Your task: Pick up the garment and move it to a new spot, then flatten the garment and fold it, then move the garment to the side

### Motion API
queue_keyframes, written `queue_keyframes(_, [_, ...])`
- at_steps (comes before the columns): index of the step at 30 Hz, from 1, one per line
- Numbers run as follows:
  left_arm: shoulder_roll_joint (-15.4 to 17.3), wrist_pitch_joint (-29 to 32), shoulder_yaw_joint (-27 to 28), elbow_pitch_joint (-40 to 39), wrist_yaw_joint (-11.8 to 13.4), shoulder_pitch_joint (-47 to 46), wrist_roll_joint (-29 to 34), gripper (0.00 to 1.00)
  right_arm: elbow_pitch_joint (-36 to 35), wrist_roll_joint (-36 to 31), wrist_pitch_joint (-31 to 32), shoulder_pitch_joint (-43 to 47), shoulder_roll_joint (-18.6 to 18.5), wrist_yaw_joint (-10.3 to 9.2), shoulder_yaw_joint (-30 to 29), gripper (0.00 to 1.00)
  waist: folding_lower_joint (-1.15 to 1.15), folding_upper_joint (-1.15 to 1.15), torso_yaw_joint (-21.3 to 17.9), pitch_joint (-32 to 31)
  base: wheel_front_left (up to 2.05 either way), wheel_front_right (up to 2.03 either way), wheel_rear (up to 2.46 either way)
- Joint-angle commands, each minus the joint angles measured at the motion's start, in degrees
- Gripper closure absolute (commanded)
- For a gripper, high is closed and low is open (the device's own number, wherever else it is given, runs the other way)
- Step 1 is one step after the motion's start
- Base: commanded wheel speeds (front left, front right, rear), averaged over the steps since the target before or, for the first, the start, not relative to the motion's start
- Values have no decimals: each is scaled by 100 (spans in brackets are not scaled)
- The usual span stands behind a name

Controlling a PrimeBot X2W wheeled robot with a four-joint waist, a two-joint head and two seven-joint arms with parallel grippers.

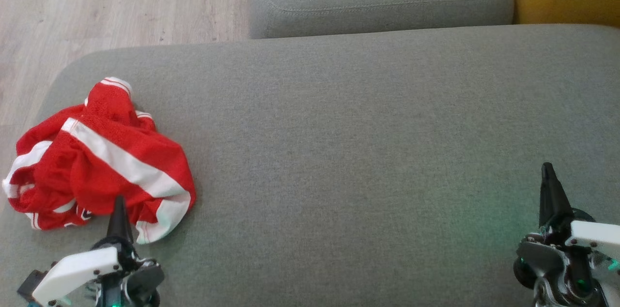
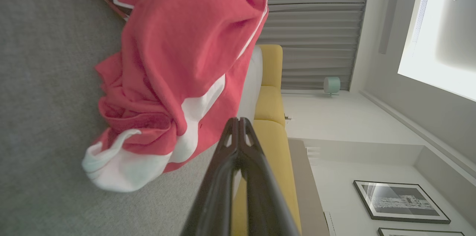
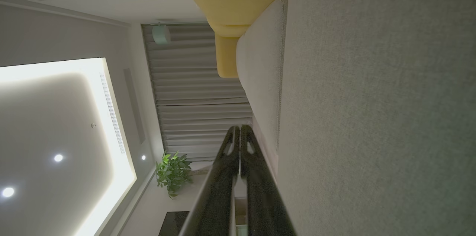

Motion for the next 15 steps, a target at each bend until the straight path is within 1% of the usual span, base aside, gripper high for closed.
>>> queue_keyframes(1, [21, 17, 234, -170, -40, -296, 51, 100, -178, -15, 32, -316, -31, -4, 122, 100, 0, 0, 0, 0, 0, 0, 0])
queue_keyframes(15, [21, 17, 234, -170, -40, -296, 51, 100, -178, -15, 32, -316, -31, -4, 122, 100, 0, 0, 0, 0, 0, 0, 0])
